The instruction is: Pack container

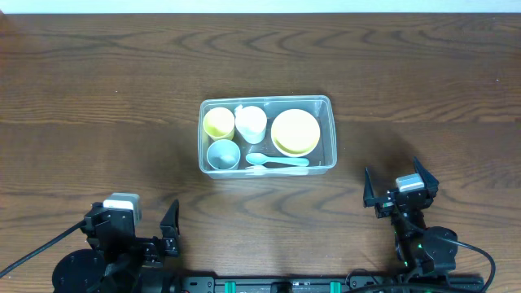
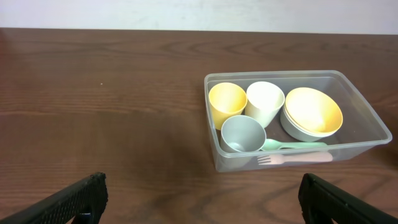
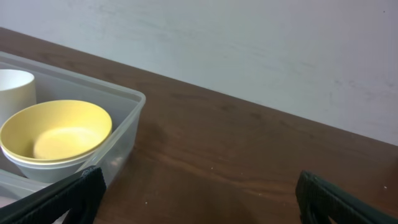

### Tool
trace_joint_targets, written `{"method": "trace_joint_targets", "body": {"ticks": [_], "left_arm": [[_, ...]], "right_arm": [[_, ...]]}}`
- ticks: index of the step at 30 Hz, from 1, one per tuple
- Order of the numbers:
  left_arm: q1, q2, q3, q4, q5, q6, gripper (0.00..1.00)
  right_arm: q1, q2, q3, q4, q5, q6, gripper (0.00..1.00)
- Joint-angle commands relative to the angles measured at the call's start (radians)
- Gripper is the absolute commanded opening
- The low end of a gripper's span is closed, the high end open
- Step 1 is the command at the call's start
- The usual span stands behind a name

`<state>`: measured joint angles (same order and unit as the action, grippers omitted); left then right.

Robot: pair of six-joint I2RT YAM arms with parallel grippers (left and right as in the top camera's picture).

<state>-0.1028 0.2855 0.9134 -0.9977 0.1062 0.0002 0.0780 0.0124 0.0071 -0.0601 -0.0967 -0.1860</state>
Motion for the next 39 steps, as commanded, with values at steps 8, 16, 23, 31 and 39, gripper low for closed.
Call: {"method": "trace_joint_targets", "body": {"ticks": [8,16,23,31,39], "left_arm": [[0.0,-0.001,-0.023,-0.024,-0.005,0.011,0.98],[0.081,-0.063,-0.347,0.251,-0.011,0.011,0.98],[0.083,-0.246,-0.658,0.666,-0.01,0.012,0.98],[0.087,-0.284,-0.86,0.999,-0.013,0.123,0.98],[0.087,-0.284,-0.909,0.972,-0.104,0.127,0.98]], "right_arm": [[-0.008,-0.005,-0.002,-0.005,0.003,-0.01,0.99],[-0.008,-0.005,-0.002,-0.004,0.003,-0.01,0.99],[-0.008,-0.005,-0.002,-0.005,0.003,-0.01,0.99],[-0.008,-0.005,-0.002,-0.005,0.003,-0.01,0.99],[-0.008,-0.005,-0.002,-0.004,0.003,-0.01,0.99]]}}
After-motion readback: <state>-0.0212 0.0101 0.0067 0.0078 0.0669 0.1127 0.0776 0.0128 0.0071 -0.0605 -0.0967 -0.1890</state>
